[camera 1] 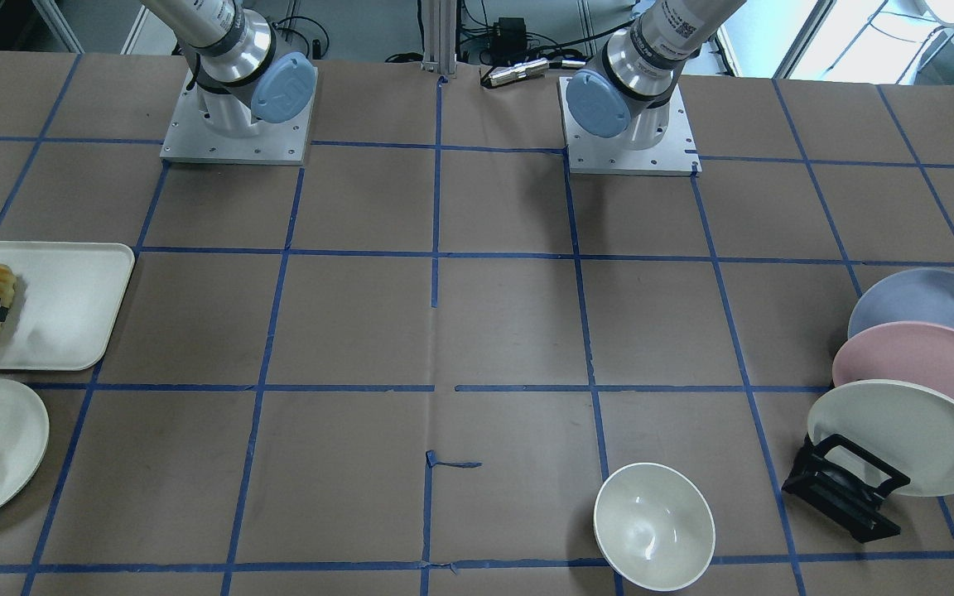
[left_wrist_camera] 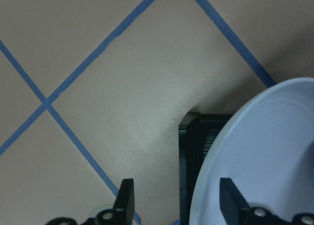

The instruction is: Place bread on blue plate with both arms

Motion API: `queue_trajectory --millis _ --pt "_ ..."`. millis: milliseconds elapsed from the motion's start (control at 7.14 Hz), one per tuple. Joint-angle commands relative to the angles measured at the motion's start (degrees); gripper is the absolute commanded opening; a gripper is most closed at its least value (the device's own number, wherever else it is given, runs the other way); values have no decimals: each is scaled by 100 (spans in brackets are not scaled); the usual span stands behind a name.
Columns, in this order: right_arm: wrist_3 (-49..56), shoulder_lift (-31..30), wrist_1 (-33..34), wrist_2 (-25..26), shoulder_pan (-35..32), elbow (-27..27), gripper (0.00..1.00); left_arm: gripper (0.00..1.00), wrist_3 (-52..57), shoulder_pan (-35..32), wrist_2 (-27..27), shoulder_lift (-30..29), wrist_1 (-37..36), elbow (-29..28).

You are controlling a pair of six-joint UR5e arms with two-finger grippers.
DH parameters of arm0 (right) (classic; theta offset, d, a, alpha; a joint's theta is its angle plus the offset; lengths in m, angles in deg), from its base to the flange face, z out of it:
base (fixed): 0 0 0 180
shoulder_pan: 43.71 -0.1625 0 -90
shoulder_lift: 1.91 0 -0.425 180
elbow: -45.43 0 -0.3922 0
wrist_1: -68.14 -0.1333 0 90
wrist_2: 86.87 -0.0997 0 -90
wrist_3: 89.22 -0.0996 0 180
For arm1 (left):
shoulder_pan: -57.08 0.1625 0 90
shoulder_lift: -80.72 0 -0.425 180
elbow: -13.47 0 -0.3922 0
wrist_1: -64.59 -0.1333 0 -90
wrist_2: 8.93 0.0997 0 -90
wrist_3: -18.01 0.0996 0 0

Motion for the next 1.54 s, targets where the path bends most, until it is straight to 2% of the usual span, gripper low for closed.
queue_trajectory --millis 0,140,280,420,560,700,980,1260,1400 --pt "-2 118 6 60 0 -12 100 49 21 -6 -9 5 0 -8" --pt "-11 127 6 61 0 -30 97 49 30 -6 -9 14 0 -8" --pt "7 118 6 61 0 -21 67 41 -5 -23 -17 5 9 -8" --pt "-45 118 -12 52 0 -21 33 33 -49 -24 -35 -4 9 -8" --pt "-37 118 -20 8 0 5 3 16 -49 -24 -35 -4 9 1" --pt "-2 109 -38 60 0 31 0 11 -49 -24 0 -4 18 -8" --pt "24 -39 -161 43 -9 145 0 8 -49 -32 18 40 18 -16" --pt "-36 -154 -974 -106 -166 722 0 0 -49 -24 79 136 79 -78" --pt "-46 -163 -1440 -150 -280 1100 0 0 -23 -6 114 259 175 -122"
